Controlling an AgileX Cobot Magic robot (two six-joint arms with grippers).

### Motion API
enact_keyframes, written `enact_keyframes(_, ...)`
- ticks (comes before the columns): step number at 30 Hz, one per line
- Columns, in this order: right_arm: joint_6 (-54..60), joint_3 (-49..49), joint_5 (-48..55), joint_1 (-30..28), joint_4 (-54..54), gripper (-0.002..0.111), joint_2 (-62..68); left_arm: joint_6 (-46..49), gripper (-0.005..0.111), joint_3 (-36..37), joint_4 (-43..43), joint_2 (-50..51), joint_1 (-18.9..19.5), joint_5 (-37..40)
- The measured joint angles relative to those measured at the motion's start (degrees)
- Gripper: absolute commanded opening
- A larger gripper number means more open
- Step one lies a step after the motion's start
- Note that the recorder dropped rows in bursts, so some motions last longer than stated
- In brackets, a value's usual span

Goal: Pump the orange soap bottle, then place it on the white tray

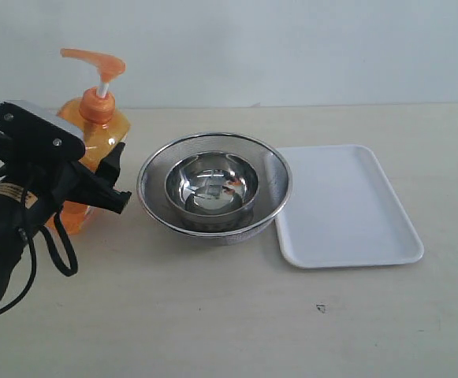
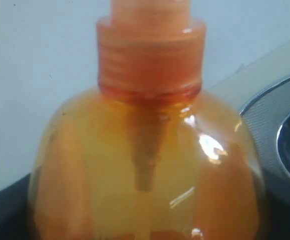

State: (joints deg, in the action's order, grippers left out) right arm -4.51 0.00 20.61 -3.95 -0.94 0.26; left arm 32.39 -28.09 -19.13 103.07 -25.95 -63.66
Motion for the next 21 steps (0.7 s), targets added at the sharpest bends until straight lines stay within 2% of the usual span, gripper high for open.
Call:
enact_keyframes(15,0.24,0.0,-1.24,0.0,0.56,0.001,0.0,0.64,0.005,0.0,0.09,0.0,0.0,0.53)
enact_keyframes(17,0.47,0.0,-5.88,0.0,1.51,0.001,0.0,0.52,0.005,0.0,0.09,0.0,0.0,0.53)
enact_keyframes(21,-13.1,0.0,-24.08,0.0,-11.35,0.001,0.0,0.28,0.005,0.0,0.09,0.0,0.0,0.53)
